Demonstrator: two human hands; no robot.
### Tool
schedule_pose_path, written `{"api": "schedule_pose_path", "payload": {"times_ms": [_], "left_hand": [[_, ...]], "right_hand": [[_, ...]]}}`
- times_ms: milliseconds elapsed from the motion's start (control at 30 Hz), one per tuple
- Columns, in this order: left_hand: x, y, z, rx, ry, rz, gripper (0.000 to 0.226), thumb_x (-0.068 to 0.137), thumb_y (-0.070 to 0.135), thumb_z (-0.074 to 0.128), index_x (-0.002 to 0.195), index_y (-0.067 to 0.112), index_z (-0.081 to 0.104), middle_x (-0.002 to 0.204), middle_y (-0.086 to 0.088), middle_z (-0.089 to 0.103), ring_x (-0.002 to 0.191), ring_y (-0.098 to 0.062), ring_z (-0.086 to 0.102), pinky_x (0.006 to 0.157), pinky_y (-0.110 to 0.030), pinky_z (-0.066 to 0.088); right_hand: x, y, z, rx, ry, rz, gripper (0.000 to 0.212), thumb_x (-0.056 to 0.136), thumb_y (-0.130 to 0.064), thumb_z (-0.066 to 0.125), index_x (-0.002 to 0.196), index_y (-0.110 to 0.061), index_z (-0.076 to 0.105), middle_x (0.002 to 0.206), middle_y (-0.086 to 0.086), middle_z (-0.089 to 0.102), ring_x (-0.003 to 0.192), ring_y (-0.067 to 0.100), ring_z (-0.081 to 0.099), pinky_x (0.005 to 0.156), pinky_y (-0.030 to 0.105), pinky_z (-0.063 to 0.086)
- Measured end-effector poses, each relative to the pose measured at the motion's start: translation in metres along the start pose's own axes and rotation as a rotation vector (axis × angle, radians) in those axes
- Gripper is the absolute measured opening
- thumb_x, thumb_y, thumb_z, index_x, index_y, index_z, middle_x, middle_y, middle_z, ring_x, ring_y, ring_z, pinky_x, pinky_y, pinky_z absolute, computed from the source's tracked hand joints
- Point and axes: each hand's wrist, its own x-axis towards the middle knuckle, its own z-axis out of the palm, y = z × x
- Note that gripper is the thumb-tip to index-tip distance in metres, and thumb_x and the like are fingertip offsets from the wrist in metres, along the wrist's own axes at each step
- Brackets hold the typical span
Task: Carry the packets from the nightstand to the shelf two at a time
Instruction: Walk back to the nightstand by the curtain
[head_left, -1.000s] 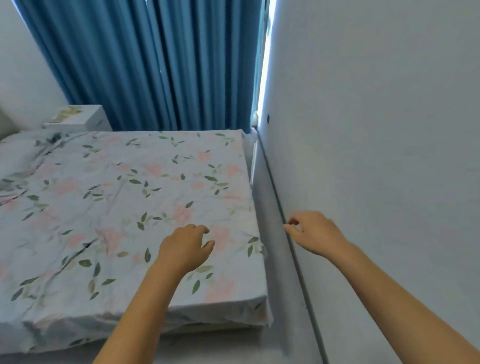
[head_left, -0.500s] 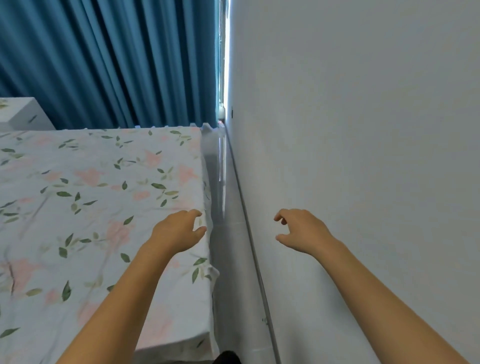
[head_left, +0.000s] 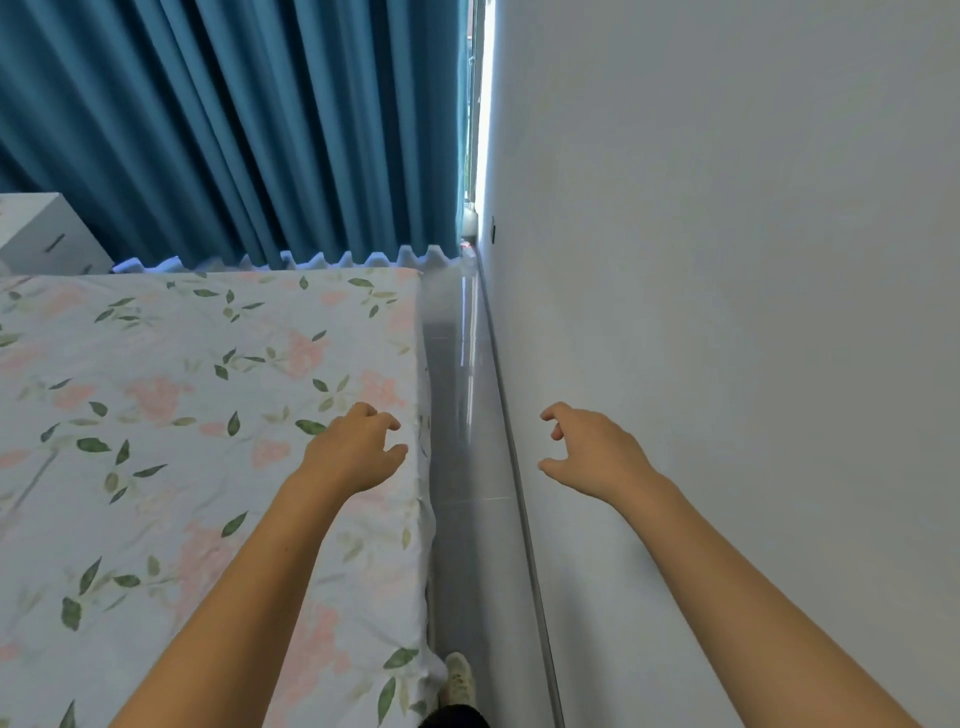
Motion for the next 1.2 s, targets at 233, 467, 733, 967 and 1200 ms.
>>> {"api": "schedule_pose_path", "payload": {"times_ms": [233, 467, 733, 967, 1200], "left_hand": [[0.13, -0.009, -0.07, 0.066, -0.001, -0.008, 0.047, 0.096, 0.045, 0.045, 0.137, 0.023, 0.048, 0.145, -0.005, 0.044, 0.12, -0.027, 0.053, 0.097, -0.042, 0.048], [0.272, -0.009, -0.102, 0.035, -0.023, 0.024, 0.044, 0.097, 0.044, 0.044, 0.137, 0.026, 0.048, 0.144, -0.004, 0.045, 0.122, -0.025, 0.052, 0.095, -0.038, 0.048], [0.482, -0.007, -0.172, 0.046, 0.054, -0.001, 0.043, 0.097, 0.042, 0.044, 0.136, 0.027, 0.049, 0.142, -0.002, 0.048, 0.124, -0.025, 0.049, 0.096, -0.038, 0.046], [0.602, -0.013, -0.229, -0.023, 0.06, -0.035, 0.039, 0.097, 0.042, 0.043, 0.134, 0.033, 0.05, 0.142, 0.002, 0.047, 0.128, -0.024, 0.043, 0.1, -0.039, 0.043], [0.724, -0.022, -0.271, -0.042, 0.049, -0.049, 0.039, 0.095, 0.041, 0.046, 0.132, 0.03, 0.053, 0.138, 0.005, 0.052, 0.125, -0.02, 0.049, 0.101, -0.036, 0.043]], "right_hand": [[0.146, -0.002, -0.058, -0.04, 0.05, -0.003, 0.049, 0.089, -0.038, 0.059, 0.135, -0.024, 0.048, 0.119, -0.002, 0.064, 0.108, 0.019, 0.059, 0.085, 0.034, 0.051], [0.298, 0.006, -0.098, -0.006, 0.028, 0.005, 0.042, 0.091, -0.038, 0.058, 0.13, -0.025, 0.053, 0.122, -0.005, 0.063, 0.109, 0.015, 0.058, 0.086, 0.03, 0.049], [0.51, 0.023, -0.152, 0.062, 0.039, 0.017, 0.051, 0.09, -0.037, 0.059, 0.138, -0.026, 0.044, 0.125, -0.003, 0.061, 0.107, 0.018, 0.059, 0.085, 0.031, 0.05], [0.657, 0.013, -0.208, 0.053, -0.023, 0.005, 0.059, 0.09, -0.035, 0.058, 0.144, -0.027, 0.035, 0.124, 0.0, 0.061, 0.112, 0.021, 0.057, 0.09, 0.035, 0.05], [0.778, 0.015, -0.241, 0.114, -0.021, 0.002, 0.044, 0.091, -0.034, 0.057, 0.134, -0.027, 0.049, 0.128, -0.003, 0.06, 0.112, 0.018, 0.058, 0.09, 0.031, 0.049]]}}
